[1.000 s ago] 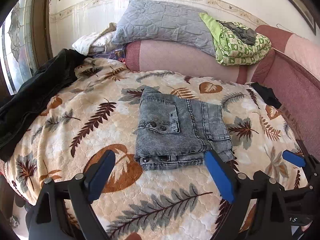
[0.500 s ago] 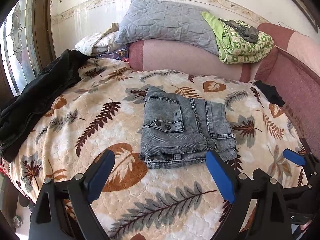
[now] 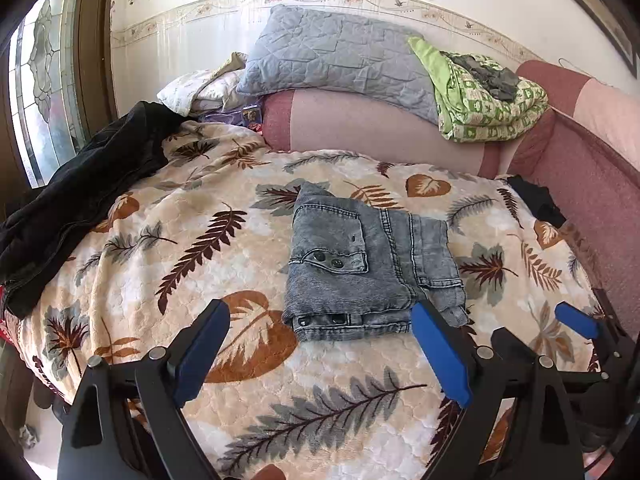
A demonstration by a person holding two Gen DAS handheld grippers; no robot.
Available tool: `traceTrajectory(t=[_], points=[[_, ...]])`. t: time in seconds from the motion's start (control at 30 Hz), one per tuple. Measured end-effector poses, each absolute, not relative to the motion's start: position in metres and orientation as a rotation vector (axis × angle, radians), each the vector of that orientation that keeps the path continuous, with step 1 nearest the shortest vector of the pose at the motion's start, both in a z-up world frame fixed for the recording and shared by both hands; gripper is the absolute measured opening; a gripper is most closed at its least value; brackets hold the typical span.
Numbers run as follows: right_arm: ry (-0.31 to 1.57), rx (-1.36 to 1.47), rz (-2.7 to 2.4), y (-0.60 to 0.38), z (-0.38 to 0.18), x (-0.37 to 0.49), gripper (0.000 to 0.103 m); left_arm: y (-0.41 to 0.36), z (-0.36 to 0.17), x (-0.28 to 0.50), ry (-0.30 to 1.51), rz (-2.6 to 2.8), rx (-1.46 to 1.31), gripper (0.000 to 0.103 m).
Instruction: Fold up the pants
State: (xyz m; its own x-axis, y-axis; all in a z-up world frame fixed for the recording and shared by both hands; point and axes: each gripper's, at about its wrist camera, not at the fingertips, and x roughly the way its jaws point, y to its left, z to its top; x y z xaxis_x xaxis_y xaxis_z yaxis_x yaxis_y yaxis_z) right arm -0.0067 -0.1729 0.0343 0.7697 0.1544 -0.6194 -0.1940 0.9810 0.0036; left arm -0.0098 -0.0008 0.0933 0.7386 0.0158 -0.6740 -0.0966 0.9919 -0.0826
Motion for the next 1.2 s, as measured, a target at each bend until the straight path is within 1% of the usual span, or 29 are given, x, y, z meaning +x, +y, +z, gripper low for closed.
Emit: traceTrajectory(t=[1.2], points=[[0.668, -0.096, 0.175, -0.165, 0.031, 0.007, 0.103, 0.000, 0.089, 0.000, 0.768, 0.073, -0.114, 0.092]])
